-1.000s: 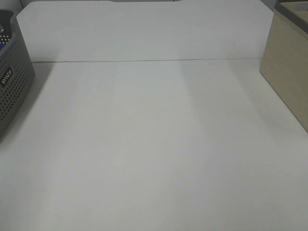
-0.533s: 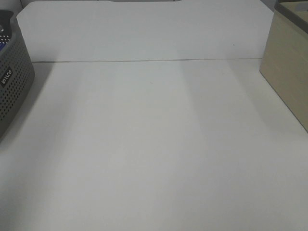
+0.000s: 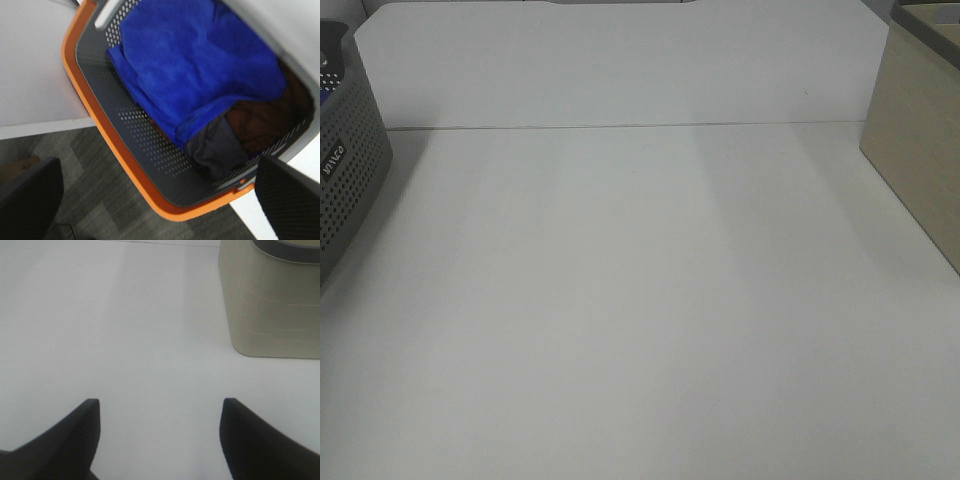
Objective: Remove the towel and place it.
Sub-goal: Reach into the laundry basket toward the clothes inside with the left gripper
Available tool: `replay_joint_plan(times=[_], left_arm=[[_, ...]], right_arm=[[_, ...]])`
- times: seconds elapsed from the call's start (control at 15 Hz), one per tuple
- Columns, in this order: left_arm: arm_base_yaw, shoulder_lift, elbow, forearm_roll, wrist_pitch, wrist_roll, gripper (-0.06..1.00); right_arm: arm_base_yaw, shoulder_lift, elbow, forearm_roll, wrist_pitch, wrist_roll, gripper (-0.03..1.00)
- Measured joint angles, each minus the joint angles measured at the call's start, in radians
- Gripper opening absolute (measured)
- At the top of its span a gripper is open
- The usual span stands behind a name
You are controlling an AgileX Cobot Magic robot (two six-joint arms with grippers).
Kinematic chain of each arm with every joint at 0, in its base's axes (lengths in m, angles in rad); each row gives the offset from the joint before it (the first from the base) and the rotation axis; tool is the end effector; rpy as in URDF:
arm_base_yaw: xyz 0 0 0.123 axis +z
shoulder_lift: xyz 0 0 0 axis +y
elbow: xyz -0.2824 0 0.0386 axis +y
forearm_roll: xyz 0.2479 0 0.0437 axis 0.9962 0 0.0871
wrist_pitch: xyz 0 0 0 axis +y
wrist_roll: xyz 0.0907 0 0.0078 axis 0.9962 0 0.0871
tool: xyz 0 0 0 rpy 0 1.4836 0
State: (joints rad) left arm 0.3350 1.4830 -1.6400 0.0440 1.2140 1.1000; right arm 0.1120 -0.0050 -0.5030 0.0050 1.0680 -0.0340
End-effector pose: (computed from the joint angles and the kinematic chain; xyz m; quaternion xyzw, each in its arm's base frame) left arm 0.2850 0.1032 0.4145 0.3576 0.8855 0.2111 0.2085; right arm -0.0063 -0.0003 0.2774 -0.0623 0.8508 0.0228 0.5213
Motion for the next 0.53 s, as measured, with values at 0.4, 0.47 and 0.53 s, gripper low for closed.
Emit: replay_joint_plan(times=[0.4, 0.47, 0.53], left_arm=[[0.056, 0.285, 0.0, 0.057, -0.132, 0.064, 0.99], [0.055, 0.324, 0.003, 0.063, -0.141, 0.073, 0.99], [0.051, 0.358, 0.01, 0.074, -0.142, 0.078, 0.99]], right_arm=[[0.0, 0.0, 0.0, 0.001, 0.0, 0.0, 0.67], [0.0, 0.0, 0.0, 0.001, 0.0, 0.0, 0.67], [0.0, 0.0, 0.0, 0.001, 0.0, 0.0, 0.67]])
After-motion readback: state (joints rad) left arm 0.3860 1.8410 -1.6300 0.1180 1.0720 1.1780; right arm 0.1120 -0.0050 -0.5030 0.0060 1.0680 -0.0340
